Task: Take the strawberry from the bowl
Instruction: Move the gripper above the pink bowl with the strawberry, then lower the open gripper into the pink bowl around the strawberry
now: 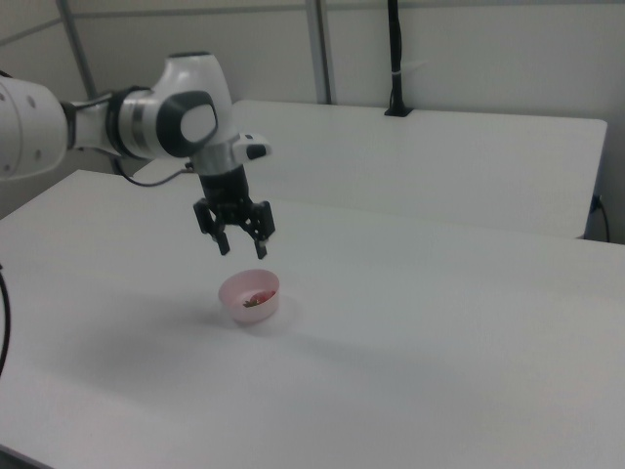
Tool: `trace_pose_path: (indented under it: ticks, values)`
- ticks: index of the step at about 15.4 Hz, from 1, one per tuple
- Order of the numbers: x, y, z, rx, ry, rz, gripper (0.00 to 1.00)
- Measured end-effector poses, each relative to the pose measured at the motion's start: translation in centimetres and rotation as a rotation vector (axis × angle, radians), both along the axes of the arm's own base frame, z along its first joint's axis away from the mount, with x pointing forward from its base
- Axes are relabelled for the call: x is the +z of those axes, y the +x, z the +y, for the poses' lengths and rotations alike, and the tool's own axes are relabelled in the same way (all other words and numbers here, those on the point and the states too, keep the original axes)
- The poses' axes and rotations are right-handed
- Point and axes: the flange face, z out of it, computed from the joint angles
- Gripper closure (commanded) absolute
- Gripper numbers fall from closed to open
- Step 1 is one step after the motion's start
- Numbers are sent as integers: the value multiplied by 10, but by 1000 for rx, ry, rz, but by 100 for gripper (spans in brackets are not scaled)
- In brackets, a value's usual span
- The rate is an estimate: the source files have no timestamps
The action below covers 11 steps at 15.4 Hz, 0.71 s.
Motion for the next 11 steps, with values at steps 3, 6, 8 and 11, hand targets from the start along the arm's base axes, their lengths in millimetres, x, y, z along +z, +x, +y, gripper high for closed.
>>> trace_pose_path:
  ticks: [3,6,8,11]
  values:
    - [-48,16,-6,22,-47,3,29]
    - [-64,18,0,49,-58,22,34]
    - [-69,16,9,65,-58,32,34]
    - [-83,8,20,85,-59,63,34]
